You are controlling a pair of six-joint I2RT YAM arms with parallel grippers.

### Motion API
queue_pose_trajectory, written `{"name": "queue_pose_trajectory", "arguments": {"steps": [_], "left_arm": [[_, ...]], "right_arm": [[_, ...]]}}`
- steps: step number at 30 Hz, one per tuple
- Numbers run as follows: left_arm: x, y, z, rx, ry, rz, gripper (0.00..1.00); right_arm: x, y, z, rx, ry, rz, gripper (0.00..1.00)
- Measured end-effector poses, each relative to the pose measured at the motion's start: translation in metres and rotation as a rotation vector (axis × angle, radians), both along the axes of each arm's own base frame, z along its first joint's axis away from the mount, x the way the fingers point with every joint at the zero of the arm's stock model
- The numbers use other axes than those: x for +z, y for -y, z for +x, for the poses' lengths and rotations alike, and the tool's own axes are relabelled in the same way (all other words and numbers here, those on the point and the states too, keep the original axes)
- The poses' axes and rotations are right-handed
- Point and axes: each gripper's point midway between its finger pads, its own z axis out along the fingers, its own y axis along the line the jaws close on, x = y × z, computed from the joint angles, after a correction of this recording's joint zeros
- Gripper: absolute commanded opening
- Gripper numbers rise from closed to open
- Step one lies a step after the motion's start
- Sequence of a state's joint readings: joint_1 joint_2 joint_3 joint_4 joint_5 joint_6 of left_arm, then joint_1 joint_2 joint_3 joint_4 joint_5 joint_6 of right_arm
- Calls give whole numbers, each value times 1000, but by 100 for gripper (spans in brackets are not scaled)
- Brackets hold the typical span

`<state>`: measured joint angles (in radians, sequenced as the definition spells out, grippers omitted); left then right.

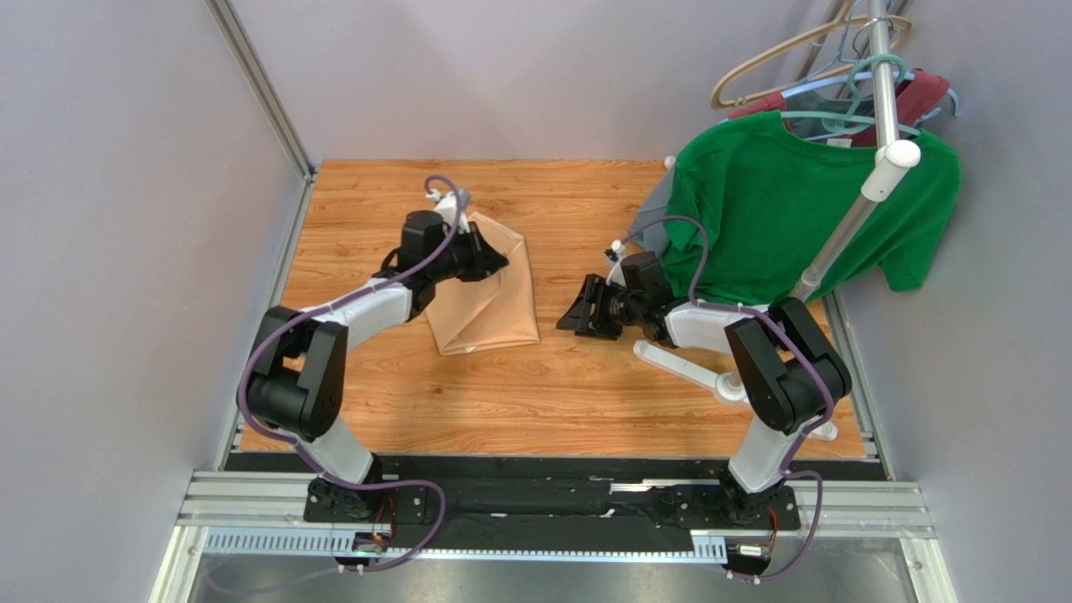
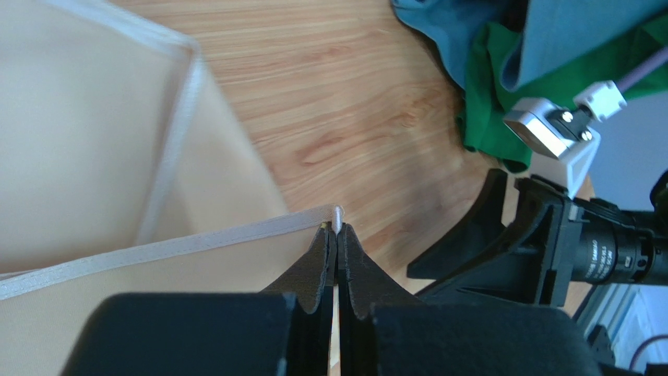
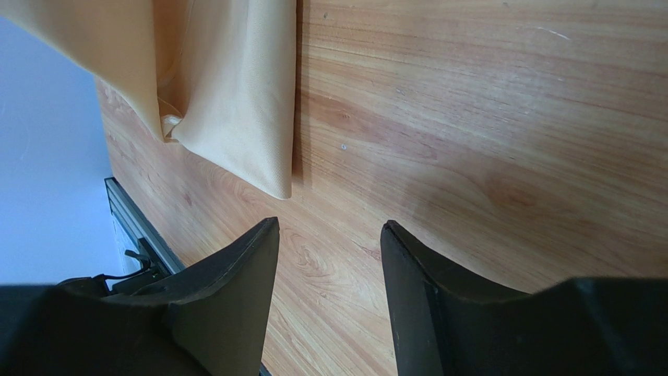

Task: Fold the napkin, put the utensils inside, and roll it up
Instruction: Fold the napkin

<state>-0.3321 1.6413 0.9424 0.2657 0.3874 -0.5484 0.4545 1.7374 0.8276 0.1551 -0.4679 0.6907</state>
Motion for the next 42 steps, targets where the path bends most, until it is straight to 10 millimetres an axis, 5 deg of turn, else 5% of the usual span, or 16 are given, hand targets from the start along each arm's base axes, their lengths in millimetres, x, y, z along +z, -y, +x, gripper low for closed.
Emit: {"name": "queue_pose_trajectory", "arguments": {"steps": [9,22,30,33,34,35,37,42], "left_arm": [[-11,69,-21,-232,72,130,0],[-57,45,-39,-218,35,412,0],[-62,41,-52,-234,31,483,2],[-63,39,-58,-240,23,494,43],[-63,38,-61,-239,17,500,74],[-62,37,-63,-237,15,507,90],[-58,32,-65,-221,9,516,99],[-30,15,-70,-128,26,520,99]], "right_arm": [[-2,7,-1,-18,-4,-6,54],[-1,9,-2,-20,-2,-6,54],[-2,9,-3,-21,-5,-7,54],[-4,10,-5,-21,-10,-10,54],[-5,10,-5,-21,-12,-11,54],[-5,11,-6,-21,-13,-11,54],[-5,11,-6,-21,-14,-12,54],[-3,11,-5,-22,-7,-10,54]]}}
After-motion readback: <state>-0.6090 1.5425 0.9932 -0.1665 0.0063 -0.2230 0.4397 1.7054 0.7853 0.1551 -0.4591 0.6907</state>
